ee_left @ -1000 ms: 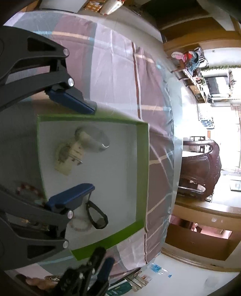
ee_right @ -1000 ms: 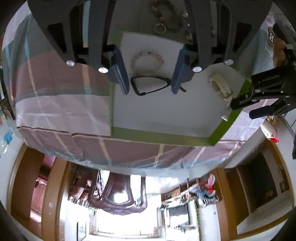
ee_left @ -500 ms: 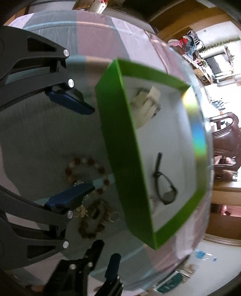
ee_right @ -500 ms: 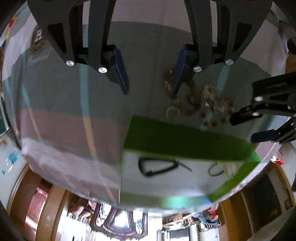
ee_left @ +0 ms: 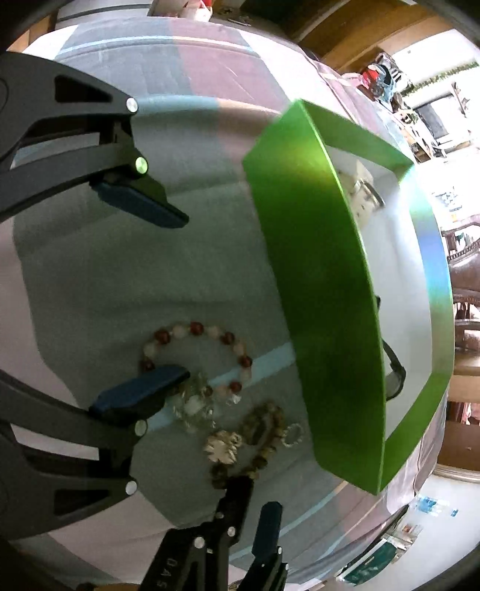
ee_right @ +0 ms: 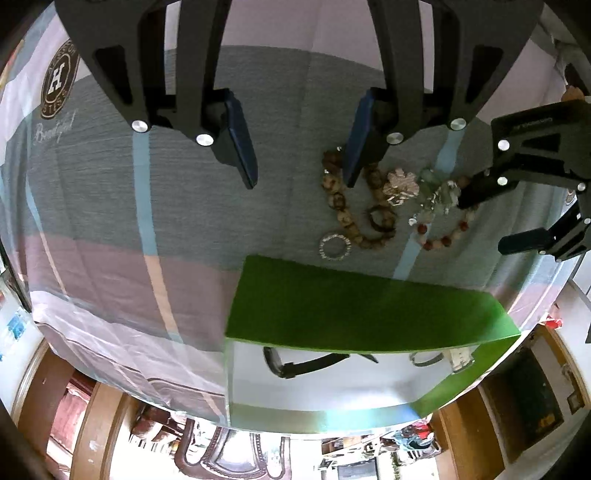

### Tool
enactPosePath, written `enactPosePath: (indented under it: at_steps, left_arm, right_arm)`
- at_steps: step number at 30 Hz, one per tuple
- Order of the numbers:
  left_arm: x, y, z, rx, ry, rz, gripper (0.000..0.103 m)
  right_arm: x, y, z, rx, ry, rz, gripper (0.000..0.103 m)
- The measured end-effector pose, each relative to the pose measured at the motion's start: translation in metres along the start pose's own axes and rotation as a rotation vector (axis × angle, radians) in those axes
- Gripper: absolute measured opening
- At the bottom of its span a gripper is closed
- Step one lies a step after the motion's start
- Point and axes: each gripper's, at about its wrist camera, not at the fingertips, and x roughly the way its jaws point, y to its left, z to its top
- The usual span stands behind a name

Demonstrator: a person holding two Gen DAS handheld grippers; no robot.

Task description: Organize jewelry

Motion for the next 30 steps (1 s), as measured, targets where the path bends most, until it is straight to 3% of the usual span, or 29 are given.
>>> enactPosePath:
  at_steps: [3, 12, 19, 24, 30]
  left_arm:
    - [-0.004, 0.007, -0.007, -0.025, 0.0, 0.037, 0.077]
    - [-0.007, 0.014, -0.018, -0.055, -0.008, 0.033, 0.079]
    - [-0.006, 0.023, -0.021, -0.088, -0.004, 0.036, 0.081]
    - [-0.007, 0.039, -0.023, -0.13, 0.0, 0.079, 0.081]
    - [-0.013, 0.044, -0.024, -0.16, -0.008, 0.087, 0.081]
  right_arm:
    - [-0.003, 0.006, -0.001, -0.012, -0.006, 0.016, 0.052]
    - [-0.009, 0.027, 0.01, -0.005, -0.066, 0.08, 0.052]
    - [0.003, 0.046, -0.003, -0.109, 0.038, 0.064, 0.054]
    - [-0.008, 0.046, -0.019, -0.157, 0.064, 0.078, 0.055]
    - [-0.02, 0.024, -0.008, -0.06, -0.017, 0.012, 0.055]
